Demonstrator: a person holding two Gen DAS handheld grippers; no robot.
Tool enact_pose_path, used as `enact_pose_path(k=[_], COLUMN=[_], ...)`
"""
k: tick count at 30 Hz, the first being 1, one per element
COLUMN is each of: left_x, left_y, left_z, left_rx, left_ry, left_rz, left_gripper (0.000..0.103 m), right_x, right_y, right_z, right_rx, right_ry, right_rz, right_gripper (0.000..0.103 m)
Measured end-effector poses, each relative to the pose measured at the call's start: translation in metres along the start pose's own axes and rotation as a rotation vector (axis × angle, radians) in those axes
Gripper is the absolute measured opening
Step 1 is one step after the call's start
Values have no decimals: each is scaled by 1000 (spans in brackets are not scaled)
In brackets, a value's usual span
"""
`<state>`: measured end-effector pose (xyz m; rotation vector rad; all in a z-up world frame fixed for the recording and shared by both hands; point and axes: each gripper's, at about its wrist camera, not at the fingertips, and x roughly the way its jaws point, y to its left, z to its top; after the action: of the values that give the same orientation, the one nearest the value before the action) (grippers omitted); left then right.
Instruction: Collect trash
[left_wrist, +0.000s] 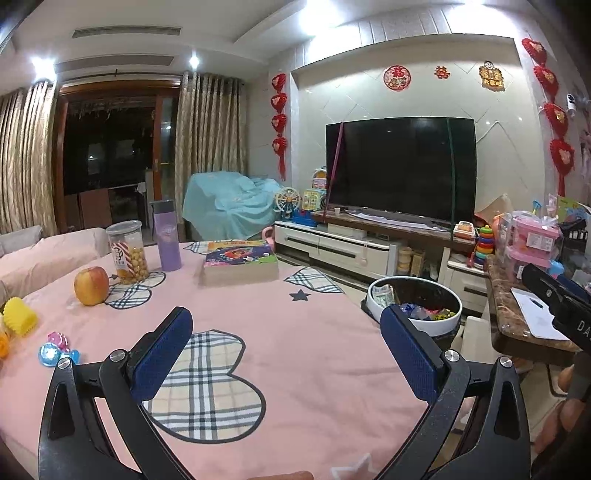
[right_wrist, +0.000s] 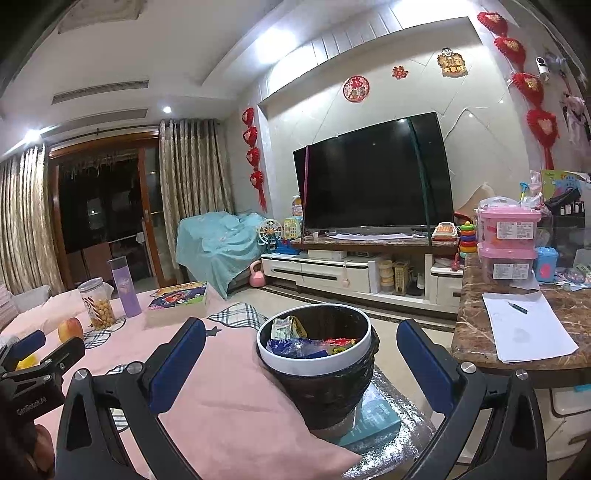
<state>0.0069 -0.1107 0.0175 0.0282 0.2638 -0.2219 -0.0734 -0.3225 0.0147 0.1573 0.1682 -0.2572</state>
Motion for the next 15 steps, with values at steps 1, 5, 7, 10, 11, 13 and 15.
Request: enact_pose_path(k=[1,5,7,10,11,13,15], left_x=[0,-2,-3,-3,-3,-3,-3], left_y=[0,0,0,0,0,1,0], left_z=[0,0,0,0,0,0,0], left_rx=[1,2,3,5,5,2,1], left_ry=[-1,-6,-11,-11,-9,-8,-10], left_rz=[-1,-1,2,-3,-2,-4,-4], left_gripper=[103,103,103,103,103,103,103], right_x=[-1,-1,-2,-2,-3,-2,-3], right_y=[1,2,2,1,1,1,1], right_z=[0,0,1,1,1,1,2], right_rx=[-1,4,5,5,5,5,4], right_ry=[-2,-1,-5,-7,-8,-7,-9], right_rz=[-1,5,6,6,7,6,6], right_gripper=[103,103,103,103,103,103,103])
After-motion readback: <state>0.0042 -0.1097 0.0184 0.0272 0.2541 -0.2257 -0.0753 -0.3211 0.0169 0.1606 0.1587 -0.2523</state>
